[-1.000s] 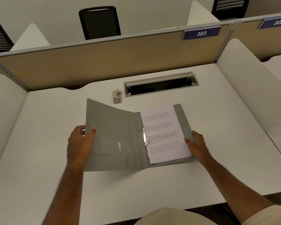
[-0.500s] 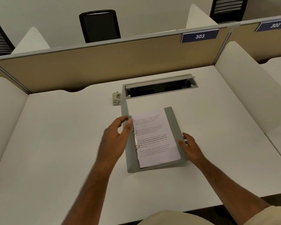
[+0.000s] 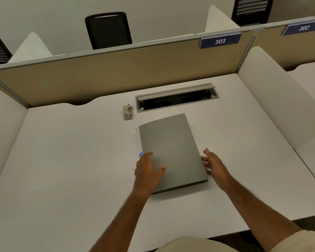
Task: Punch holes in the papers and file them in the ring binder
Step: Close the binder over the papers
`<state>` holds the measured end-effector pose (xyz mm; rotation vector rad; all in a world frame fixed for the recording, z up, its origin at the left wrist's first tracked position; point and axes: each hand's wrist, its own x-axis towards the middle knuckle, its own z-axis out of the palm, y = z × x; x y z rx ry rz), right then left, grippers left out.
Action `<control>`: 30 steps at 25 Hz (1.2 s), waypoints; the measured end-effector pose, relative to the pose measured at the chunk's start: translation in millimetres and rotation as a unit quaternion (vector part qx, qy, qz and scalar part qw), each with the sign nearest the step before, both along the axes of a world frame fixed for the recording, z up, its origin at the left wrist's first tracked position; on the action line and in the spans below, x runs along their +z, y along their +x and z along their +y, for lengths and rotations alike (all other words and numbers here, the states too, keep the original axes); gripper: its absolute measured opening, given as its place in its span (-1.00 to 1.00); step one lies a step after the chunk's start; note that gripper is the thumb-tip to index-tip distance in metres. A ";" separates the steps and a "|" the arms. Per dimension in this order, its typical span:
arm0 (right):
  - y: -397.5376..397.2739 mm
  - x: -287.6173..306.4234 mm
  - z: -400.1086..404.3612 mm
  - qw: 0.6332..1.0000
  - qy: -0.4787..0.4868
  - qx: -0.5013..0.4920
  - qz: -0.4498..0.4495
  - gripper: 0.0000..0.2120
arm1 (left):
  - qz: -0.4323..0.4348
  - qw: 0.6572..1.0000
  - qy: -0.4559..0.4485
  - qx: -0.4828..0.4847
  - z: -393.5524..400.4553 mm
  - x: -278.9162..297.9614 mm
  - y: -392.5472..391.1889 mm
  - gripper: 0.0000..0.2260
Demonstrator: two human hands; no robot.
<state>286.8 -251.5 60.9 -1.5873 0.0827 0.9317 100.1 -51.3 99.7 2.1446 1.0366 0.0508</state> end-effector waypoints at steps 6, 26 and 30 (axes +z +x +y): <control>-2.2 -11.0 6.0 0.987 -0.091 0.073 -0.111 -0.44 | 0.066 0.988 -0.101 0.097 25.6 -45.3 -19.1 -0.25; -1.2 -35.5 14.7 0.967 -0.141 0.098 -0.191 -0.39 | -0.019 0.953 -0.253 0.164 22.8 -53.8 -21.4 -0.37; 4.4 -26.9 15.5 0.965 -0.133 0.114 -0.193 -0.40 | -0.023 0.959 -0.242 0.143 19.5 -52.6 -18.9 -0.30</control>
